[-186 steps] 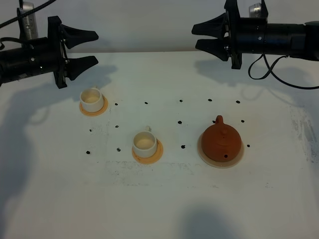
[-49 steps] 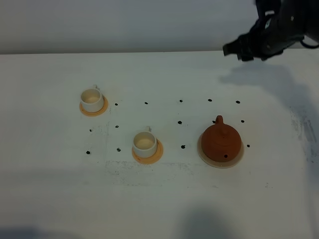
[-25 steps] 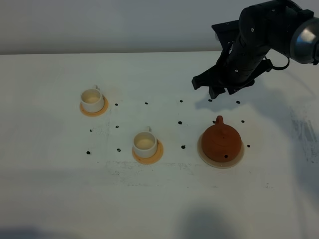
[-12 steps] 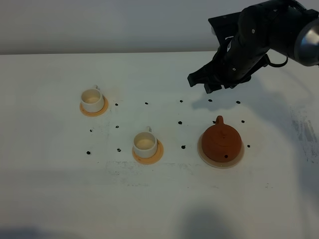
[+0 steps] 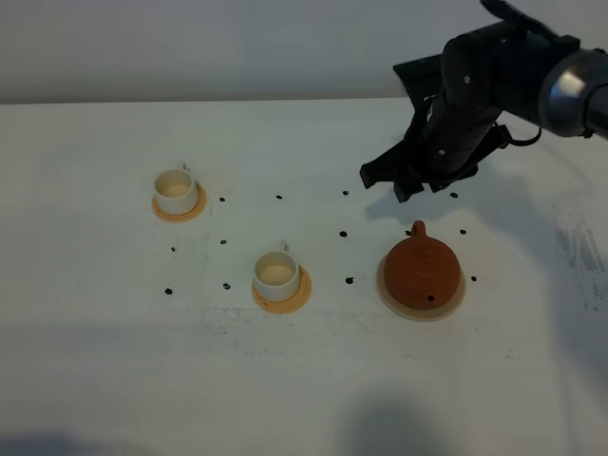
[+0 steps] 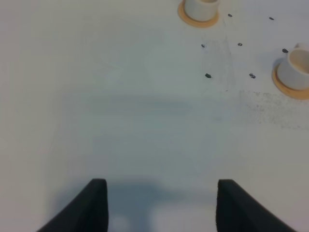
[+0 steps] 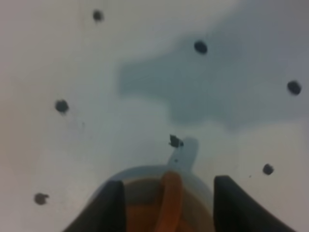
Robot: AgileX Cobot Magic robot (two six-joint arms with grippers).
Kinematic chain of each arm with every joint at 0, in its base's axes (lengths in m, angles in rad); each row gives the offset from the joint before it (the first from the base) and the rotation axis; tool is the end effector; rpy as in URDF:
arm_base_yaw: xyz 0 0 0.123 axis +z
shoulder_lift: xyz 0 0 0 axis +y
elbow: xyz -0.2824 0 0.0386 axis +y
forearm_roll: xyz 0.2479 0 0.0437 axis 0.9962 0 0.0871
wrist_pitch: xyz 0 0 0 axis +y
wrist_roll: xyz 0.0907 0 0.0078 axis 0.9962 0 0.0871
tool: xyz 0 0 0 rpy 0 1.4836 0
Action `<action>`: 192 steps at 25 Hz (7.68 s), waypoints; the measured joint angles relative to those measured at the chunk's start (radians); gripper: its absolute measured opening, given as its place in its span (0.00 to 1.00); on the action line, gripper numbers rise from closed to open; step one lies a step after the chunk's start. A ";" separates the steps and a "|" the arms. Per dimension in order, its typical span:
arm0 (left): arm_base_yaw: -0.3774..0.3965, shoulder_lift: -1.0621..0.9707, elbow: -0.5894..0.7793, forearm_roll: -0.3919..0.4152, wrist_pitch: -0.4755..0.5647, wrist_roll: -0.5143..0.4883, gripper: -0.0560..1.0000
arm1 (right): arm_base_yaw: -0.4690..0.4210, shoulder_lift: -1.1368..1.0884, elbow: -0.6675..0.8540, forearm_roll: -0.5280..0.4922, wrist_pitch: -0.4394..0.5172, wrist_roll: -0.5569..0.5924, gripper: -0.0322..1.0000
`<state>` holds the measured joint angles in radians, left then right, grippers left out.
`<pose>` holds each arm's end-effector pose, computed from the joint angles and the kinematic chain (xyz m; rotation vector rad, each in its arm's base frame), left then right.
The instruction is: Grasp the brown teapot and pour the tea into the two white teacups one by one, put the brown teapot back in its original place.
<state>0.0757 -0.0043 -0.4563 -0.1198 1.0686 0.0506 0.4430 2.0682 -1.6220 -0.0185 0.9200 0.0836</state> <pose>-0.0006 -0.0096 0.2648 -0.0229 2.0860 -0.0680 0.3956 0.1862 0.1980 -0.5229 2.8061 0.0866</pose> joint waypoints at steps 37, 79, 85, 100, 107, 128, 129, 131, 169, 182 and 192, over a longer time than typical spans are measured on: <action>0.000 0.000 0.000 0.000 0.000 -0.001 0.51 | -0.019 0.081 0.001 -0.051 0.048 0.026 0.50; 0.000 0.000 0.000 0.000 0.000 -0.001 0.51 | -0.029 0.089 -0.002 -0.113 0.101 0.027 0.50; 0.000 0.000 0.000 0.000 0.000 -0.001 0.51 | -0.030 0.089 -0.003 -0.116 0.123 0.027 0.50; 0.000 0.000 0.000 0.000 0.000 -0.001 0.51 | -0.038 0.089 -0.003 -0.123 0.213 0.000 0.50; 0.000 0.000 0.000 0.000 0.000 -0.001 0.51 | -0.039 0.089 -0.003 -0.109 0.251 -0.046 0.50; 0.000 0.000 0.000 0.000 0.000 -0.001 0.51 | -0.038 0.096 -0.002 -0.093 0.226 -0.050 0.50; 0.000 0.000 0.000 0.000 0.000 -0.001 0.51 | -0.037 0.098 -0.002 -0.101 0.215 -0.044 0.50; 0.000 0.000 0.000 0.000 0.000 -0.001 0.51 | -0.037 0.099 -0.002 -0.125 0.187 -0.031 0.50; 0.000 0.000 0.000 0.000 0.000 -0.001 0.51 | -0.108 -0.193 0.541 -0.168 -0.476 0.060 0.50; 0.000 0.000 0.000 0.000 0.000 -0.001 0.51 | -0.109 -0.193 0.541 -0.151 -0.370 0.060 0.50; 0.000 0.000 0.000 0.000 0.000 -0.001 0.51 | -0.110 -0.193 0.506 -0.122 -0.264 0.060 0.50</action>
<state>0.0757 -0.0043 -0.4563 -0.1198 1.0686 0.0499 0.3326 1.8752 -1.1163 -0.1406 0.6562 0.1433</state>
